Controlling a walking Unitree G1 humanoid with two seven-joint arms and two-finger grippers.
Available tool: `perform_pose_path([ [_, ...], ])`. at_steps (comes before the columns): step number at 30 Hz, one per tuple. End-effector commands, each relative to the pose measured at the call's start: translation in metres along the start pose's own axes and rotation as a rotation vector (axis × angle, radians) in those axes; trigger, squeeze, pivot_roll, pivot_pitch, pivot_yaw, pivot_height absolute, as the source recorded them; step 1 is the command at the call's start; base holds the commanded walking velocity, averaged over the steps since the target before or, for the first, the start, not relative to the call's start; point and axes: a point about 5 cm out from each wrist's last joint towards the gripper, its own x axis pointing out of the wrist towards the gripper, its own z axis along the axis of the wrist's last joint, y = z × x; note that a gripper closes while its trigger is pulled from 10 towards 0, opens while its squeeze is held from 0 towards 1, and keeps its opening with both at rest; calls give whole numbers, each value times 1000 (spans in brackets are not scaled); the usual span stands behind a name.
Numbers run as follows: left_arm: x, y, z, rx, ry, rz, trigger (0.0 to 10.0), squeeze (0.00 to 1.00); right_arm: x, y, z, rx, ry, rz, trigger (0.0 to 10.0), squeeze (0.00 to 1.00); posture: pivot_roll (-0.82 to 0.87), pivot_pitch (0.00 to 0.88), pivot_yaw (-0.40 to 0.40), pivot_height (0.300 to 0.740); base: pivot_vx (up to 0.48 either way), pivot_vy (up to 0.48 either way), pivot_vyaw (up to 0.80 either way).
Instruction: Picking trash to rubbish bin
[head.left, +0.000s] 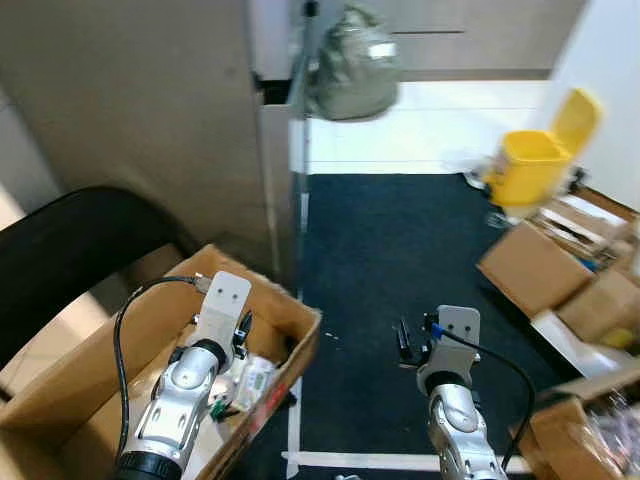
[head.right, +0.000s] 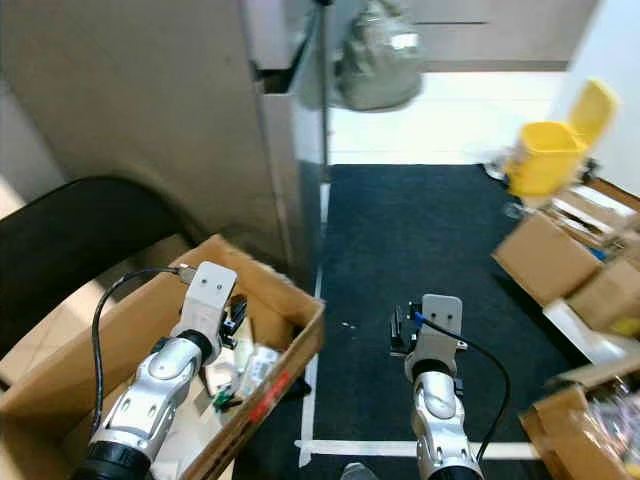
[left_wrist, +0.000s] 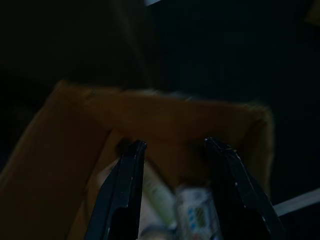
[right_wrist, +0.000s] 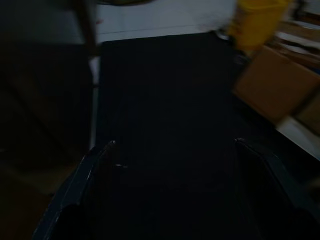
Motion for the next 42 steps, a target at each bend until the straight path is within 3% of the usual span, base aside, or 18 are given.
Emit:
perform_pose_path([
  [1,-1,0,-8,14,28,-2,10000,0,-3,1,-4,-3,22,-3,10000,0,2,154,72,740,0,0,-800],
  [42,2,0,-12,30,47,-3,10000,0,-6,-11,-10,-61,80,-92,10000,0,3,146,72,740,0,0,-800],
])
